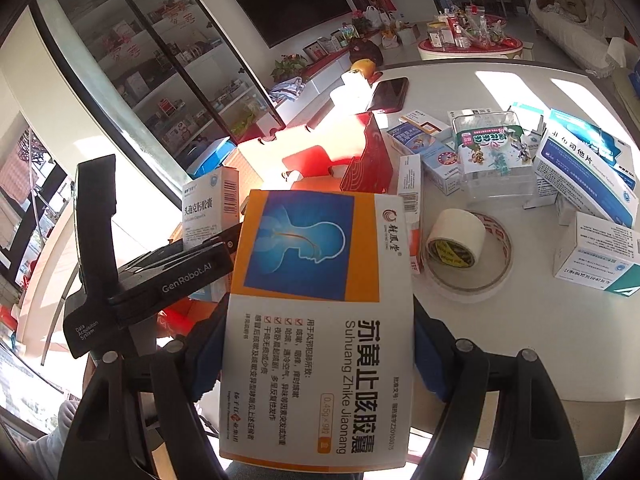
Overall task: Organize objects
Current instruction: 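Carry both held boxes over to the open red cardboard box, then lower both boxes into the cardboard box and open both tools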
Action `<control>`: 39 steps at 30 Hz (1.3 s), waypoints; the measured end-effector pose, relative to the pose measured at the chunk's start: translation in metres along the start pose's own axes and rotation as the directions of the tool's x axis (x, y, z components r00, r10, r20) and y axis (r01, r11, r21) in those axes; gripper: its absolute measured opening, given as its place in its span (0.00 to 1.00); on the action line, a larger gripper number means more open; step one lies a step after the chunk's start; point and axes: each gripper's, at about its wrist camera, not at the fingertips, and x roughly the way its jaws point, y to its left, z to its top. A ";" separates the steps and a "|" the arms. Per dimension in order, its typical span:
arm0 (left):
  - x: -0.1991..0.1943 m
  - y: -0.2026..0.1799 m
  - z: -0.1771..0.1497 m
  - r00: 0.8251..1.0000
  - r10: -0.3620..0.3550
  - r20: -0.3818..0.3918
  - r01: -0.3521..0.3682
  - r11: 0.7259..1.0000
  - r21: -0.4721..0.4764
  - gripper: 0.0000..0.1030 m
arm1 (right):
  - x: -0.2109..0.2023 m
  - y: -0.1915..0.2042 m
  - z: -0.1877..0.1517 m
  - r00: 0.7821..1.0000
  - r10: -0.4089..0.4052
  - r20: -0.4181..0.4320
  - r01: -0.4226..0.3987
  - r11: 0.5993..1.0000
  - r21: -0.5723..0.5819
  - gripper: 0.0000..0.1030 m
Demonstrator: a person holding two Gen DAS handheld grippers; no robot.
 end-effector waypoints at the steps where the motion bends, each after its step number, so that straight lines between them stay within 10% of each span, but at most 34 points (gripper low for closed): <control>1: 0.000 -0.002 0.000 1.000 0.008 0.003 -0.008 1.000 0.011 0.74 | 0.000 0.001 0.000 1.000 -0.001 0.000 0.001 1.000 -0.001 0.76; 16: -0.011 -0.009 -0.003 0.963 0.233 0.134 -0.249 0.961 0.122 0.74 | 0.005 0.004 0.002 1.000 -0.003 -0.014 0.002 1.000 -0.013 0.76; 39: 0.005 0.029 -0.004 0.984 0.176 0.010 -0.176 0.984 -0.017 0.74 | 0.022 0.034 0.017 0.995 0.089 -0.034 -0.091 0.993 -0.072 0.77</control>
